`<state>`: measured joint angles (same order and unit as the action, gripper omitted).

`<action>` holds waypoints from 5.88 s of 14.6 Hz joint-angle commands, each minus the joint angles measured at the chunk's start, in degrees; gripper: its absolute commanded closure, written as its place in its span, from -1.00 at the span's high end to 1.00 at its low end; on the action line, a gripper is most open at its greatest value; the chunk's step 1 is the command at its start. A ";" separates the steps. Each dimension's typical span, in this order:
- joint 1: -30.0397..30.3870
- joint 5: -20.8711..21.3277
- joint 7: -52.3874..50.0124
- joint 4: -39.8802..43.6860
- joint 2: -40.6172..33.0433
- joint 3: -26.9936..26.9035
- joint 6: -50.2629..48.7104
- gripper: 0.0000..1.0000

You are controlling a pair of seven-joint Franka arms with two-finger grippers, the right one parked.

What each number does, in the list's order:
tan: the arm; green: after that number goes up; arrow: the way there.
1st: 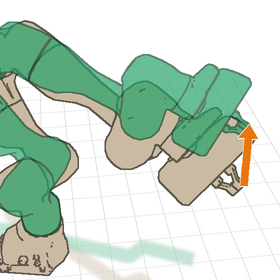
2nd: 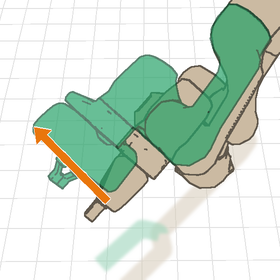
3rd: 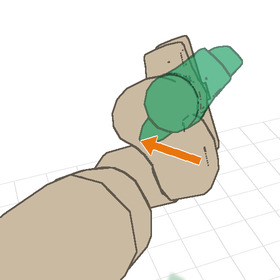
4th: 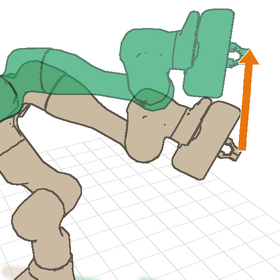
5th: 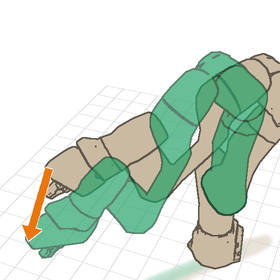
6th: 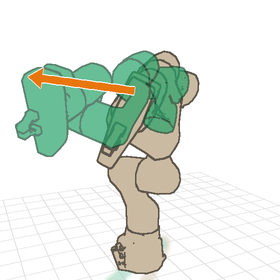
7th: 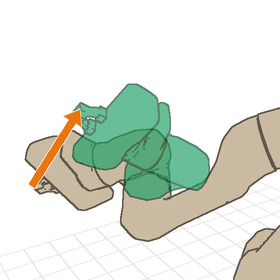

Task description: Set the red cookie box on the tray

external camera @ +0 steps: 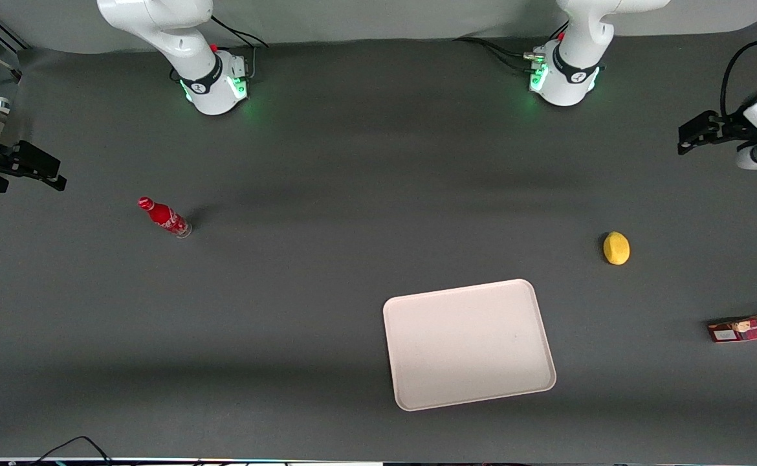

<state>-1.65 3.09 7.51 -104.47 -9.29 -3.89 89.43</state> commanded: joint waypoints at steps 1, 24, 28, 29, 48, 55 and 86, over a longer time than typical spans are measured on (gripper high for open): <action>0.50 1.39 14.57 12.84 10.31 -6.99 -1.37 1.00; 11.31 -6.60 83.28 37.84 65.10 -17.38 37.04 1.00; 11.84 -9.40 83.81 36.71 66.77 -17.38 40.20 0.15; 11.84 -11.42 83.64 36.62 66.77 -17.47 40.21 -0.93; 3.07 -12.15 31.76 46.63 46.22 -18.97 -7.14 -1.00; -0.37 -5.02 -13.08 46.63 39.18 1.75 -19.12 -1.00; -1.34 3.07 -25.10 39.16 56.85 15.49 13.25 1.00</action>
<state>-3.98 5.81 -19.96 -64.73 51.24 11.43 108.26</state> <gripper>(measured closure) 0.000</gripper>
